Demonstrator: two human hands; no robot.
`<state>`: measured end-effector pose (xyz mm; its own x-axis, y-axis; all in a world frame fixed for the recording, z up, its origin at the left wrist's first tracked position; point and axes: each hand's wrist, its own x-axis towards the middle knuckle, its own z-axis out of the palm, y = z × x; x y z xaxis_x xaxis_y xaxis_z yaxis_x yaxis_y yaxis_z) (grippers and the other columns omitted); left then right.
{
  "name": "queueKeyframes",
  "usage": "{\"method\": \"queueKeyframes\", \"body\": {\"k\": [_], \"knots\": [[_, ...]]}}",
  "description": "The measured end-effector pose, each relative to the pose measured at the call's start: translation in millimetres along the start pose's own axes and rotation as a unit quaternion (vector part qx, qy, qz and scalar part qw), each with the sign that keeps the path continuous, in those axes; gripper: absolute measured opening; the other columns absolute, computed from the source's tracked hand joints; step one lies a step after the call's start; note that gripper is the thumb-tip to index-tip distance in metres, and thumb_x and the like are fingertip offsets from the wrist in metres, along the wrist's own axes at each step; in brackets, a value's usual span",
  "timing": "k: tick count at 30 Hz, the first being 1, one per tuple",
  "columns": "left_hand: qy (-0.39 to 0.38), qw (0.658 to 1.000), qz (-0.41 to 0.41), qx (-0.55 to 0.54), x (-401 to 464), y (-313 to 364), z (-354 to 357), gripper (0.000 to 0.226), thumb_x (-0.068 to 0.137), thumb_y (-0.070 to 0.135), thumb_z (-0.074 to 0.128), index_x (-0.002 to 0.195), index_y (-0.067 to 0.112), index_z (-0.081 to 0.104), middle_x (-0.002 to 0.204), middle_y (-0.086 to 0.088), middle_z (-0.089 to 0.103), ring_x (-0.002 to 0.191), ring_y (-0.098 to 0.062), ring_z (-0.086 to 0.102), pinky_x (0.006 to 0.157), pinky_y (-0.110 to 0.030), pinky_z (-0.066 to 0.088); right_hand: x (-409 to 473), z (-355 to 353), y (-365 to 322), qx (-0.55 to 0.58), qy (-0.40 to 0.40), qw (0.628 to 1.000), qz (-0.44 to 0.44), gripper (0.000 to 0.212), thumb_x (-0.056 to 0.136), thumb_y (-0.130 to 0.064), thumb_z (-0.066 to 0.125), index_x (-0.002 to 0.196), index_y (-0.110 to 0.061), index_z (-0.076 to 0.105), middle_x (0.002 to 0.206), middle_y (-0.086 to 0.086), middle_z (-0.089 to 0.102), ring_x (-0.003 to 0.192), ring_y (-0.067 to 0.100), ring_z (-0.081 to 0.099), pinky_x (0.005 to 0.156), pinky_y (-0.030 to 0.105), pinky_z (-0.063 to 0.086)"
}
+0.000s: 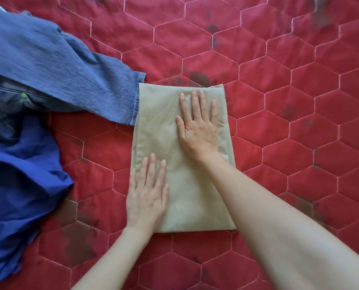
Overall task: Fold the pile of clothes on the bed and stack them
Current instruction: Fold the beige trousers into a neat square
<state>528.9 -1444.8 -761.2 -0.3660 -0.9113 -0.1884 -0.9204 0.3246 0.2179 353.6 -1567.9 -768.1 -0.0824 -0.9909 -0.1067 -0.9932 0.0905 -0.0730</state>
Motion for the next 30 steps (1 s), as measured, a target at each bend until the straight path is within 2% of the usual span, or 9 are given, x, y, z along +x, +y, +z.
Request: {"method": "queueKeyframes", "body": {"k": [4,7,9,11,15,19,24,26,30], "knots": [[0.044,0.997,0.04,0.04,111.2,-16.5,-24.0,0.056,0.099,0.036,0.029,0.149,0.012,0.033,0.156,-0.017,0.025,0.145,-0.03,0.024,0.117,-0.049,0.011,1.5,-0.6,2.0,0.016,0.017,1.0,-0.009,0.053,0.102,-0.036,0.03,0.152,-0.022,0.022,0.16,0.007,0.019,0.149,0.022,0.012,0.12,0.042,-0.003],[0.025,0.997,0.052,0.05,173.8,-28.4,-36.7,0.058,0.1,0.04,0.019,0.152,0.015,0.024,0.159,-0.016,0.017,0.148,-0.03,0.014,0.118,-0.047,-0.003,1.2,-2.0,2.3,0.023,0.024,0.999,-0.007,0.052,0.102,-0.034,0.034,0.151,-0.022,0.026,0.159,0.007,0.022,0.148,0.023,0.014,0.119,0.042,-0.003],[0.027,0.998,0.03,0.046,185.4,-32.9,-38.5,0.059,0.099,0.04,0.018,0.153,0.016,0.02,0.16,-0.016,0.014,0.149,-0.029,0.01,0.118,-0.047,-0.005,1.3,-2.2,1.4,0.014,0.019,1.0,-0.008,0.053,0.102,-0.035,0.032,0.152,-0.022,0.024,0.16,0.007,0.02,0.149,0.023,0.012,0.119,0.042,-0.003],[0.049,0.998,0.017,0.035,169.0,-28.1,-32.5,0.059,0.1,0.038,0.022,0.153,0.013,0.022,0.159,-0.017,0.016,0.148,-0.029,0.013,0.118,-0.049,-0.001,1.3,-2.5,1.2,0.009,0.01,1.0,-0.007,0.053,0.102,-0.036,0.03,0.152,-0.023,0.022,0.16,0.006,0.018,0.149,0.022,0.01,0.119,0.041,-0.005],[0.049,0.995,0.078,0.029,66.8,-11.3,1.5,0.06,0.099,0.037,0.03,0.153,0.013,0.022,0.16,-0.015,0.014,0.148,-0.03,0.011,0.119,-0.053,0.011,1.3,-2.7,-0.2,0.002,-0.002,1.0,-0.004,0.054,0.102,-0.036,0.027,0.153,-0.023,0.018,0.161,0.006,0.015,0.149,0.022,0.007,0.118,0.041,-0.008],[0.027,0.998,0.045,0.025,-21.3,-11.1,19.4,0.061,0.096,0.036,0.03,0.153,0.017,0.022,0.162,-0.01,0.011,0.149,-0.028,0.011,0.119,-0.053,0.011,0.7,-3.2,0.3,-0.001,-0.015,1.0,-0.002,0.054,0.102,-0.036,0.026,0.154,-0.024,0.016,0.162,0.005,0.012,0.15,0.022,0.004,0.118,0.041,-0.009],[0.023,0.998,0.05,0.027,-37.5,-14.7,20.5,0.059,0.096,0.033,0.031,0.152,0.014,0.026,0.161,-0.011,0.016,0.148,-0.028,0.014,0.118,-0.052,0.015,1.3,-8.2,5.3,-0.006,-0.041,0.999,-0.022,0.055,0.102,-0.04,0.023,0.154,-0.025,0.013,0.162,0.005,0.01,0.15,0.021,0.004,0.118,0.043,-0.009],[0.025,0.998,0.048,0.028,-36.8,-14.3,20.3,0.059,0.096,0.033,0.031,0.152,0.014,0.027,0.16,-0.012,0.017,0.148,-0.029,0.014,0.118,-0.052,0.015,-2.3,-12.0,21.9,-0.028,-0.043,0.998,-0.027,0.055,0.102,-0.043,0.021,0.154,-0.026,0.012,0.162,0.003,0.01,0.15,0.022,0.004,0.119,0.049,-0.005],[0.026,0.998,0.05,0.03,-37.1,-14.5,21.5,0.059,0.096,0.032,0.03,0.152,0.013,0.026,0.16,-0.012,0.016,0.148,-0.029,0.012,0.118,-0.052,0.014,-25.9,-18.2,60.4,-0.006,-0.06,0.981,0.186,0.062,0.102,-0.05,0.017,0.155,-0.019,0.007,0.163,0.004,0.005,0.149,0.022,-0.004,0.118,0.054,-0.005]]}}
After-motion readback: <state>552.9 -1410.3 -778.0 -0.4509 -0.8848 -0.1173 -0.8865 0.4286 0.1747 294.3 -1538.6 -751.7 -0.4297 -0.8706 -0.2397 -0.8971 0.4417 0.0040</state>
